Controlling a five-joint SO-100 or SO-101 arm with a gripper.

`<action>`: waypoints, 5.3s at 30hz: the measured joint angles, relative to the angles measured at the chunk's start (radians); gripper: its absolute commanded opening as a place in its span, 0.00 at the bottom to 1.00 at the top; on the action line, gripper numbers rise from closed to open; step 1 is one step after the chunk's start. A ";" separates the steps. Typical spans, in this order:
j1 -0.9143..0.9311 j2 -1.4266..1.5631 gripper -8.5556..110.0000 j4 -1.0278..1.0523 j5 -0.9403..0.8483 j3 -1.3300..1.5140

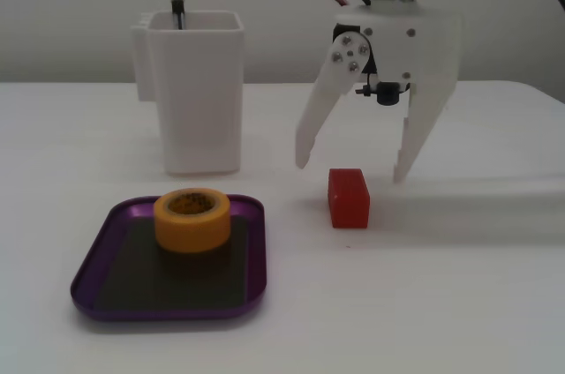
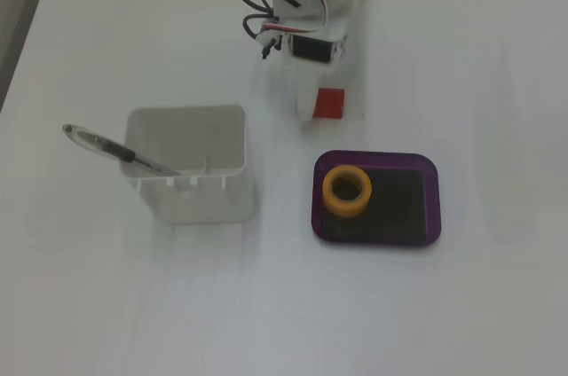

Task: Pick up the red cube and place it in the box.

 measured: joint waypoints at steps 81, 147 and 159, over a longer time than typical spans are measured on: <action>-0.270 -0.732 0.07 0.011 0.160 -1.011; -0.092 1.189 0.28 0.245 -0.054 0.457; -0.091 1.723 0.28 0.115 -0.138 1.080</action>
